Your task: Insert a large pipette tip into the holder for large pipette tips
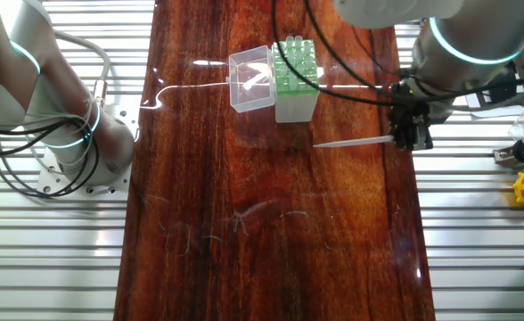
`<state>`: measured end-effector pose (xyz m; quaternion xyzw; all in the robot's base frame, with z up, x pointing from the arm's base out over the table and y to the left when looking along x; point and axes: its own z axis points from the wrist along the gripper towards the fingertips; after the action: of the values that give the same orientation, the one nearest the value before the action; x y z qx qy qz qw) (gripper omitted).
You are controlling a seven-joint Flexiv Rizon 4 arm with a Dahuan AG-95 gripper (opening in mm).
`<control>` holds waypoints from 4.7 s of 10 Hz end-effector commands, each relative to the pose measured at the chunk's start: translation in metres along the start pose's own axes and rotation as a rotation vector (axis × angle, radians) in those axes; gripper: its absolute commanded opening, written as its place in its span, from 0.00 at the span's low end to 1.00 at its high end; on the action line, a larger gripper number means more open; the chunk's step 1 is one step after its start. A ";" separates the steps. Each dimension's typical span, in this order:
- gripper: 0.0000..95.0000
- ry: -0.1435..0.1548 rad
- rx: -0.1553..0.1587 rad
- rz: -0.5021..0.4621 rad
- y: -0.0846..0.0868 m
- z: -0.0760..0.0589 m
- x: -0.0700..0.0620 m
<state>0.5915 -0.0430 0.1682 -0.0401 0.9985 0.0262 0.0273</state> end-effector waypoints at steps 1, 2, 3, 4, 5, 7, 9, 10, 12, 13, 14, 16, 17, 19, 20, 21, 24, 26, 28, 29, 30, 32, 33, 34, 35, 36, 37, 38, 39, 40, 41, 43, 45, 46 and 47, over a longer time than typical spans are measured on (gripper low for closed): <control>0.00 0.001 0.000 0.024 0.006 -0.005 0.001; 0.00 0.000 -0.001 0.029 0.010 -0.008 0.003; 0.00 0.000 -0.001 0.033 0.012 -0.008 0.002; 0.00 -0.002 -0.001 0.038 0.015 -0.009 0.000; 0.00 0.000 0.000 0.047 0.021 -0.010 -0.004; 0.00 0.025 0.049 -0.043 0.022 -0.009 -0.005; 0.00 0.030 0.044 -0.103 0.022 -0.009 -0.005; 0.00 0.034 0.032 -0.109 0.022 -0.009 -0.005; 0.00 0.035 0.012 -0.106 0.022 -0.009 -0.005; 0.00 0.033 0.000 -0.096 0.022 -0.009 -0.005; 0.00 0.028 -0.007 -0.084 0.022 -0.009 -0.005; 0.00 0.016 -0.007 -0.060 0.030 -0.011 -0.006; 0.00 0.015 -0.012 -0.042 0.039 -0.014 -0.010; 0.00 0.008 -0.014 -0.032 0.051 -0.017 -0.015; 0.00 0.002 -0.016 -0.014 0.061 -0.015 -0.017; 0.00 0.005 -0.011 -0.011 0.067 -0.012 -0.019; 0.00 0.020 -0.008 -0.002 0.075 -0.009 -0.021; 0.00 0.044 0.003 -0.029 0.075 -0.009 -0.021; 0.00 0.056 0.000 -0.111 0.075 -0.009 -0.021; 0.00 0.058 0.002 -0.130 0.075 -0.009 -0.021; 0.00 0.062 0.001 -0.159 0.075 -0.009 -0.021; 0.00 0.063 -0.001 -0.176 0.075 -0.009 -0.021; 0.00 0.058 -0.007 -0.167 0.075 -0.009 -0.021; 0.00 0.054 -0.009 -0.157 0.075 -0.009 -0.021; 0.00 0.050 -0.009 -0.152 0.075 -0.009 -0.022; 0.00 0.046 -0.008 -0.150 0.082 -0.009 -0.024; 0.00 0.041 -0.008 -0.149 0.091 -0.009 -0.027; 0.00 0.035 -0.007 -0.147 0.100 -0.009 -0.031; 0.00 0.035 -0.007 -0.141 0.106 -0.009 -0.033; 0.00 0.030 -0.003 -0.130 0.117 -0.008 -0.038; 0.00 0.026 -0.004 -0.120 0.124 -0.008 -0.042; 0.00 0.022 -0.002 -0.104 0.136 -0.007 -0.048; 0.00 0.037 0.009 -0.107 0.136 -0.007 -0.048; 0.00 0.045 0.017 -0.124 0.136 -0.007 -0.048; 0.00 0.045 0.011 -0.134 0.136 -0.007 -0.048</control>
<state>0.6282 0.0961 0.1845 -0.1068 0.9942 0.0150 0.0055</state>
